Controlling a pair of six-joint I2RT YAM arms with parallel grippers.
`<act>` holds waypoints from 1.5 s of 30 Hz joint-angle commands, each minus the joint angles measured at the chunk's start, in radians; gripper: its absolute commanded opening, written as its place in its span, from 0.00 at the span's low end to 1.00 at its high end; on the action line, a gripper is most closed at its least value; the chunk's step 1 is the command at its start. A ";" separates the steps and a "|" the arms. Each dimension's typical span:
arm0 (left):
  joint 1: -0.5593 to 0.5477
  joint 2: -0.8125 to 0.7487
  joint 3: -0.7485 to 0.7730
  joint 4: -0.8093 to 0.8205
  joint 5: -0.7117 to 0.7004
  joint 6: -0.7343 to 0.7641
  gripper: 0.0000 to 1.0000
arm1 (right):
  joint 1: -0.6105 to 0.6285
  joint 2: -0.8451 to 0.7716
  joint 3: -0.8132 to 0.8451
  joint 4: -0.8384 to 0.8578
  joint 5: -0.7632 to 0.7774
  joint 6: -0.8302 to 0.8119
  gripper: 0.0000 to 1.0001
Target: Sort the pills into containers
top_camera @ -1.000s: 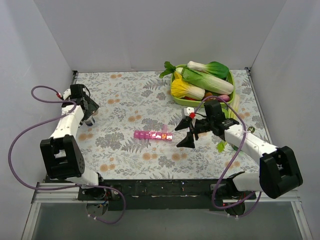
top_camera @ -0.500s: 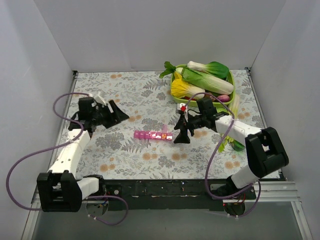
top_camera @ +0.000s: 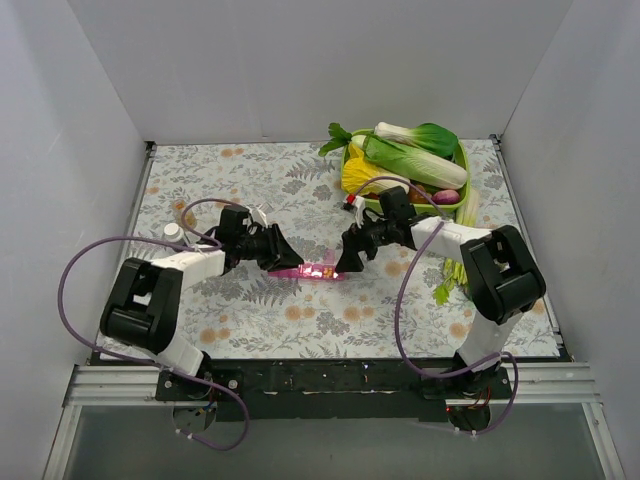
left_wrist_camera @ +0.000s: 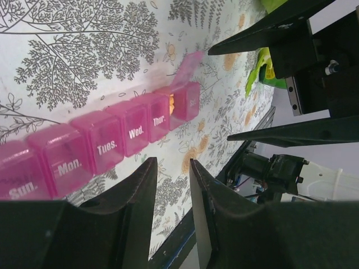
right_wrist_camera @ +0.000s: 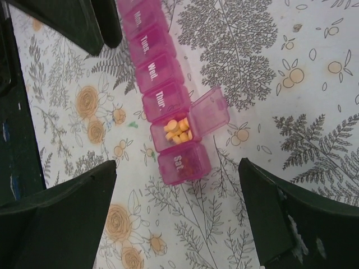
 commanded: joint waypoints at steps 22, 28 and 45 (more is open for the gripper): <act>-0.016 0.214 0.051 0.050 -0.092 -0.036 0.17 | 0.045 0.222 0.181 0.124 -0.097 0.235 0.74; -0.016 0.232 0.066 -0.013 -0.134 -0.030 0.14 | 0.045 0.184 0.152 0.155 -0.117 0.233 0.65; -0.016 0.254 0.066 -0.038 -0.197 -0.035 0.09 | 0.111 0.076 0.055 0.037 -0.112 0.092 0.57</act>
